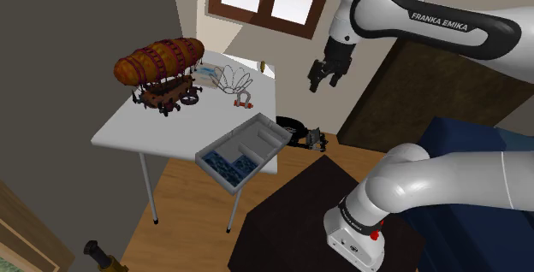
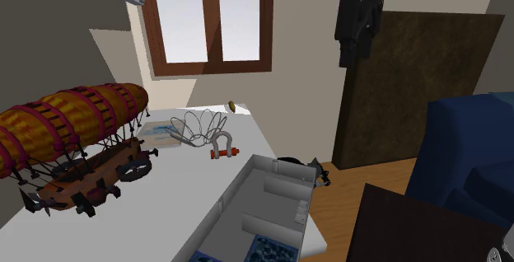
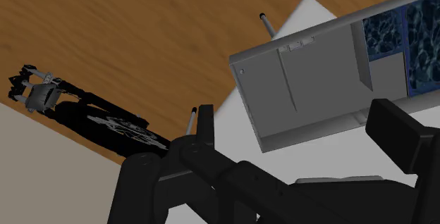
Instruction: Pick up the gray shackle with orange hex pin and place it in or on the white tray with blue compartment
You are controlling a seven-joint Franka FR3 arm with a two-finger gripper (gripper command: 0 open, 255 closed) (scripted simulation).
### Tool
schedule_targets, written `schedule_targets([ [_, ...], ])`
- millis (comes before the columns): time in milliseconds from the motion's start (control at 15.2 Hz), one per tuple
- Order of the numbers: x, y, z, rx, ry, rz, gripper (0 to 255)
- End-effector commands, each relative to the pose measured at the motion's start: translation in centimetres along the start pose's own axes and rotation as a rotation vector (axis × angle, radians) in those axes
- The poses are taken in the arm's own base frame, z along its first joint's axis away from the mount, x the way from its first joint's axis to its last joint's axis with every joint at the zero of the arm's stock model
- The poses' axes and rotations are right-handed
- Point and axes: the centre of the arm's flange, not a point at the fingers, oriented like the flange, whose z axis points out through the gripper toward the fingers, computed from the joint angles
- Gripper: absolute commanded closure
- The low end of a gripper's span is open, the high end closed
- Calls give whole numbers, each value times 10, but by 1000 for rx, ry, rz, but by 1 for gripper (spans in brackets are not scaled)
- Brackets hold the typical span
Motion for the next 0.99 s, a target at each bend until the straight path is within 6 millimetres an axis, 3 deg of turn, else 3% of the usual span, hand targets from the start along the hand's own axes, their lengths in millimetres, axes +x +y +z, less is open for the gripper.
schedule_targets([
  [0,0,0,0,0,0,0,0],
  [924,120,-68,109,-57,130,231,0],
])
